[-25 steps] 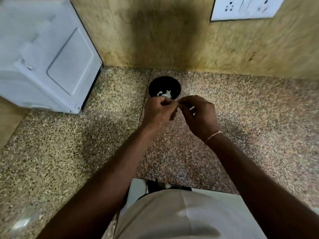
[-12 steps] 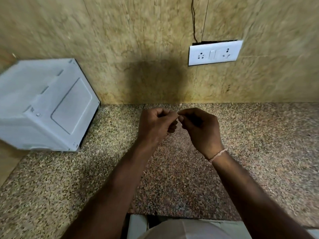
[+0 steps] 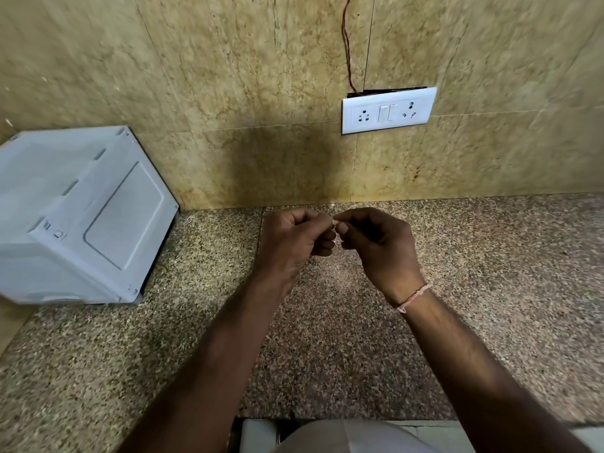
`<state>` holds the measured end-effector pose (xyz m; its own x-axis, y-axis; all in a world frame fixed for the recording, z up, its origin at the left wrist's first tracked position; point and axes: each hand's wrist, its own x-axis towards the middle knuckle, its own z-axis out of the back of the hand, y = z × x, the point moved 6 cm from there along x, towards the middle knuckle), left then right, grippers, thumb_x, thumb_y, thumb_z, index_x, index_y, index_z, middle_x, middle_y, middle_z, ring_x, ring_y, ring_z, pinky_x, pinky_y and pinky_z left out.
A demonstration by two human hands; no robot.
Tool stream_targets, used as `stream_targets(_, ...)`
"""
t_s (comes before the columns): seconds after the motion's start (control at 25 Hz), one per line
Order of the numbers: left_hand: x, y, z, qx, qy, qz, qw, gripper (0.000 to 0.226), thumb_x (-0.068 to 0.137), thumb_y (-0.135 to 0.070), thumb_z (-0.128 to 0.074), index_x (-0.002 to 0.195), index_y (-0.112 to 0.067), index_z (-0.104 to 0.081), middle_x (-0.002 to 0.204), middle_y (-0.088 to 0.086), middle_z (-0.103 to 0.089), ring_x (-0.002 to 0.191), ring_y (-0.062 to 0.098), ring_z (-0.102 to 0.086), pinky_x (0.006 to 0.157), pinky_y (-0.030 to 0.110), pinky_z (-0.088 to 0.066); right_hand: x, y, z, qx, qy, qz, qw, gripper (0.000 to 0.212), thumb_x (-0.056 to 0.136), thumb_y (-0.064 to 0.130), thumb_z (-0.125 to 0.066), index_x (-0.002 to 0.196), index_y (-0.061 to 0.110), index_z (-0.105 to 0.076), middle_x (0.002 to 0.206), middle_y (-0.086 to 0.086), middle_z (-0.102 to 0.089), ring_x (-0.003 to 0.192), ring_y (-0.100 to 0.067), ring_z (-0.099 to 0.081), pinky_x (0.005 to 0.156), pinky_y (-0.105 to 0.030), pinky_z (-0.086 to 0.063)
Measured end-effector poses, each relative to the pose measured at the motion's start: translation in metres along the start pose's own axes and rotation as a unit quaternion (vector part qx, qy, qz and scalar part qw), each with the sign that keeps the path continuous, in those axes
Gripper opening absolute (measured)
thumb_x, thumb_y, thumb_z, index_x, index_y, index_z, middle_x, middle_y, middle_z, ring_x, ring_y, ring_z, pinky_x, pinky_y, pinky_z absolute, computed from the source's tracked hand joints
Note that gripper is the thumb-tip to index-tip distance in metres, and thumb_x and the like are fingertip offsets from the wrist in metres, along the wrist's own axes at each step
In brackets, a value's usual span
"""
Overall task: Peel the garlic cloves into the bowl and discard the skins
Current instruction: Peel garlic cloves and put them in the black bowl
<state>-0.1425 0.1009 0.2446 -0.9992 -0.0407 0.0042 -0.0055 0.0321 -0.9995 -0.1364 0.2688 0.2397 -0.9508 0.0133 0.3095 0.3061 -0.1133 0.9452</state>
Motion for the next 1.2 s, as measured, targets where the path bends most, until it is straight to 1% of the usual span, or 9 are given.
stream_targets(0.12,-0.003,-0.001,0.001,-0.013,0.0,0.007,1.0,0.014,0.089,-0.016,-0.077,0.079,-0.007,-0.079,0.075,0.018,-0.075,0.062,0.023,-0.072,0.057,0.029,-0.058,-0.002,-0.001,-0.003,0.027,0.0,-0.014,1.0,0.014,0.094,0.006,-0.073,0.107,0.013,-0.076,0.089,-0.004,-0.078,0.077,-0.024,-0.073,0.073,-0.038,-0.063)
stream_targets(0.24,-0.007,0.0,0.003,-0.017,-0.004,0.011,1.0,0.015,0.092,-0.014,-0.076,0.08,-0.006,-0.077,0.074,0.017,-0.075,0.062,0.022,-0.071,0.056,0.03,-0.058,-0.005,0.0,-0.006,0.021,0.003,-0.009,1.0,0.017,0.096,0.005,-0.071,0.111,0.01,-0.076,0.09,-0.003,-0.078,0.08,-0.023,-0.075,0.076,-0.036,-0.063)
stream_targets(0.44,-0.011,0.004,0.005,-0.011,-0.005,0.01,1.0,0.019,0.093,-0.011,-0.073,0.075,-0.008,-0.078,0.074,0.012,-0.076,0.057,0.019,-0.068,0.055,0.03,-0.058,-0.013,0.008,-0.009,-0.098,0.016,0.045,0.994,0.022,0.097,0.012,-0.071,0.118,0.017,-0.077,0.098,0.01,-0.078,0.09,-0.002,-0.074,0.078,-0.025,-0.061)
stream_targets(0.6,-0.014,0.01,0.006,-0.014,-0.013,0.022,1.0,0.017,0.094,-0.011,-0.074,0.082,0.0,-0.076,0.074,0.013,-0.076,0.057,0.018,-0.068,0.054,0.029,-0.057,-0.017,0.01,-0.01,-0.126,0.017,0.054,0.99,0.021,0.098,0.017,-0.071,0.116,0.026,-0.077,0.101,0.019,-0.076,0.092,0.0,-0.072,0.071,-0.023,-0.06)
stream_targets(0.72,-0.017,0.012,0.007,-0.005,-0.014,0.019,1.0,0.02,0.095,-0.013,-0.073,0.086,0.005,-0.075,0.074,0.013,-0.075,0.058,0.02,-0.069,0.054,0.029,-0.057,-0.018,0.008,-0.008,-0.14,0.011,0.051,0.989,0.021,0.098,0.02,-0.071,0.116,0.027,-0.077,0.102,0.018,-0.076,0.092,0.0,-0.071,0.068,-0.027,-0.06)
stream_targets(0.84,-0.019,0.013,0.006,0.002,-0.009,0.014,1.0,0.021,0.096,-0.013,-0.072,0.085,0.004,-0.076,0.075,0.012,-0.076,0.059,0.019,-0.069,0.055,0.028,-0.057,-0.02,0.007,-0.008,-0.144,0.019,0.048,0.988,0.022,0.098,0.022,-0.071,0.118,0.029,-0.076,0.098,0.017,-0.077,0.088,-0.002,-0.073,0.072,-0.037,-0.063)
stream_targets(0.92,-0.02,0.014,0.007,-0.001,-0.009,0.015,1.0,0.021,0.096,-0.013,-0.072,0.083,0.002,-0.076,0.076,0.014,-0.076,0.061,0.02,-0.069,0.056,0.03,-0.058,-0.021,0.005,-0.009,-0.146,0.023,0.042,0.988,0.021,0.097,0.021,-0.072,0.117,0.026,-0.077,0.095,0.014,-0.078,0.086,-0.005,-0.074,0.073,-0.039,-0.062)
stream_targets(1.04,-0.022,0.019,0.008,-0.008,-0.008,0.019,1.0,0.02,0.097,-0.014,-0.072,0.086,0.002,-0.076,0.075,0.013,-0.076,0.062,0.021,-0.07,0.057,0.03,-0.059,-0.021,-0.001,-0.011,-0.101,0.02,0.008,0.995,0.016,0.097,0.018,-0.072,0.111,0.023,-0.076,0.089,0.011,-0.077,0.083,-0.006,-0.074,0.071,-0.035,-0.062)
stream_targets(1.2,-0.023,0.029,0.01,-0.016,-0.015,0.041,0.999,0.019,0.096,-0.015,-0.074,0.089,0.002,-0.075,0.072,0.01,-0.075,0.061,0.019,-0.071,0.055,0.028,-0.057,-0.023,-0.016,-0.014,0.046,0.01,-0.086,0.995,0.015,0.098,0.009,-0.068,0.11,0.016,-0.074,0.085,-0.007,-0.077,0.082,-0.02,-0.074,0.071,-0.034,-0.061)
